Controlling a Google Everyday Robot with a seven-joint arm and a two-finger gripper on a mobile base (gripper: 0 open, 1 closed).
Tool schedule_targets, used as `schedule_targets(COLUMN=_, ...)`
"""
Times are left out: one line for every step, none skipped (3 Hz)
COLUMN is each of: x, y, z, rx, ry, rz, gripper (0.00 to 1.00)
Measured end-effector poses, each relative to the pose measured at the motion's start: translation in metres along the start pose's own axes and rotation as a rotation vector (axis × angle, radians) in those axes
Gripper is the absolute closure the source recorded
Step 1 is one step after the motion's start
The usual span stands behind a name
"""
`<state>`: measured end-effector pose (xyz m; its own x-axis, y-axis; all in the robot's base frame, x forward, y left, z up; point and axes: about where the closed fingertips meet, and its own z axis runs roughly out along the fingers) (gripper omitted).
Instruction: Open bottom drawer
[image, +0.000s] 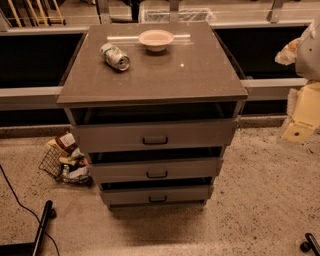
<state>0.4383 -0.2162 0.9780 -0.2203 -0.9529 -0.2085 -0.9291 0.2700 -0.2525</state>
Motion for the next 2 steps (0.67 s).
schedule_targets(x=0.002, y=0.0056, z=0.0147, rx=-0.016, ry=-0.019, rz=-0.002, gripper=0.0)
schedule_targets(x=0.002, y=0.0056, z=0.0147, rx=-0.015, ry=-0.019, rz=-0.002, gripper=0.0)
